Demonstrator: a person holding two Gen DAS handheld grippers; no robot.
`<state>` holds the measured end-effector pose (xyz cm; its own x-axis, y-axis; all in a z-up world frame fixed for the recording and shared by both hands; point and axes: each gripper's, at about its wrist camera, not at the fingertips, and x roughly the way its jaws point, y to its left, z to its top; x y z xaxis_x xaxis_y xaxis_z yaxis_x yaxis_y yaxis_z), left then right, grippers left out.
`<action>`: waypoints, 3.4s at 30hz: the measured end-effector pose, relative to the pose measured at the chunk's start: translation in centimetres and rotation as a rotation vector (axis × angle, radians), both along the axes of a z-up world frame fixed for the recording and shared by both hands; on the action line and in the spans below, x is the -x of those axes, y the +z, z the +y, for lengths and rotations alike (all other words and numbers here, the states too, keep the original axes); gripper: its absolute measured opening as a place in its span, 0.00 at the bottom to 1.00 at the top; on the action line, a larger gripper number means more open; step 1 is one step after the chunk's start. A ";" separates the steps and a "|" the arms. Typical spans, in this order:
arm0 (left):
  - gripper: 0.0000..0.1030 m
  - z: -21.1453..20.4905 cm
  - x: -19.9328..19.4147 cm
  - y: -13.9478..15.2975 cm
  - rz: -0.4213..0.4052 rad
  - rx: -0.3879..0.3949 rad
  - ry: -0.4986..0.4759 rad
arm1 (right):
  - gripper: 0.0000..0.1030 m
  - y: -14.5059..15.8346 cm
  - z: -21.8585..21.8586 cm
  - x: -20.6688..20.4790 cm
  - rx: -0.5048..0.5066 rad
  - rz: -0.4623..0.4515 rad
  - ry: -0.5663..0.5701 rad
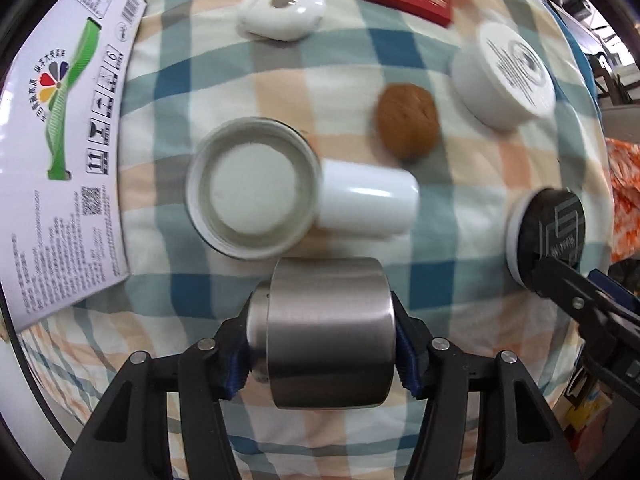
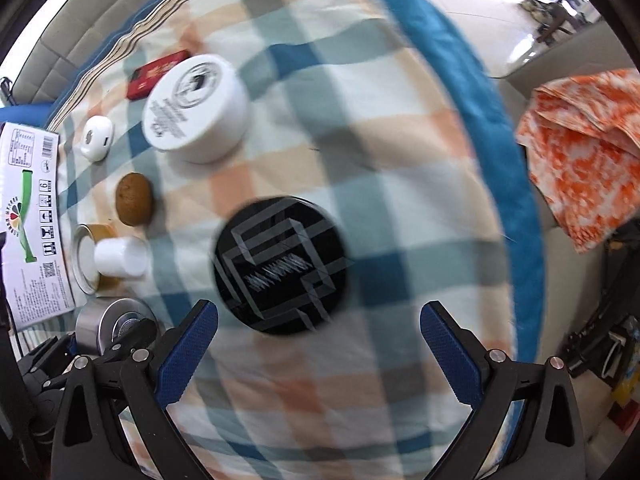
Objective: Organize rigid objects
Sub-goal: 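Grasp the steel cylinder with the left tool while the right tool grasps the black tin, then carry the steel cylinder and black tin into the box with both tools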
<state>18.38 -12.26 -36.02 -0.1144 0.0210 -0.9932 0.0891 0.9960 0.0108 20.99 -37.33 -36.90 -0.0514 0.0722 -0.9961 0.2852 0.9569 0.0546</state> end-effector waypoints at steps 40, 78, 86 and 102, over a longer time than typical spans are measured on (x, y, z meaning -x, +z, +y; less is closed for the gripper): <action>0.54 -4.4 0.1 -2.0 -0.069 0.069 0.002 | 0.74 0.4 4.3 1.6 0.066 0.029 0.080; 0.54 32.4 -14.0 8.0 -0.211 0.238 0.212 | 0.74 9.5 40.2 -11.1 -0.142 -0.180 0.262; 0.54 34.8 -19.6 1.0 -0.049 0.322 0.247 | 0.75 2.5 42.5 -16.2 -0.121 -0.099 0.248; 0.56 31.9 -23.0 -3.3 0.029 0.295 0.169 | 0.76 -4.2 43.1 -20.0 -0.036 -0.029 0.272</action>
